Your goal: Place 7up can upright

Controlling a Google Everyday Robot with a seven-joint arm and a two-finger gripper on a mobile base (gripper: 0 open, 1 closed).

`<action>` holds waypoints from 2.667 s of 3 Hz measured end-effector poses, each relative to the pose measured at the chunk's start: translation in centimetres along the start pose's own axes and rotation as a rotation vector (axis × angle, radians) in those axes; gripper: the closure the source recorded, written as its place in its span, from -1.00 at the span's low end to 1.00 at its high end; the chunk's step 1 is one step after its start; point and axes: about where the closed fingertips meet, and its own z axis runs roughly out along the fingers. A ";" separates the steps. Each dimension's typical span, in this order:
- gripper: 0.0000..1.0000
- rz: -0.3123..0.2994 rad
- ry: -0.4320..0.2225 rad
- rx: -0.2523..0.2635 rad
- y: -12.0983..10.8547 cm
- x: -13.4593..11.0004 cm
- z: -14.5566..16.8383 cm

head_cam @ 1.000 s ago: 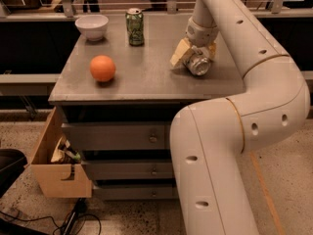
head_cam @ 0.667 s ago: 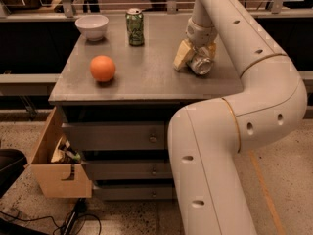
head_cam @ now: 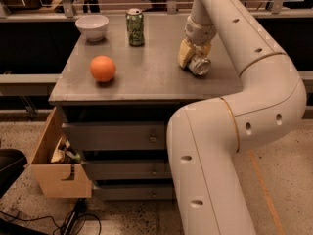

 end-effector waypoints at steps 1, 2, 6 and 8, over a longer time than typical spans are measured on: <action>0.33 0.001 0.000 0.001 0.0 0.0 -0.2; 0.35 0.002 0.000 0.001 0.0 0.1 -0.3; 0.45 0.004 -0.001 0.003 0.0 0.2 -0.8; 1.00 0.036 -0.312 0.149 -6.3 2.1 -15.3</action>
Offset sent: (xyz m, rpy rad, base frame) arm -0.0004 -0.0002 0.0007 -0.0003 -0.0002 -0.0006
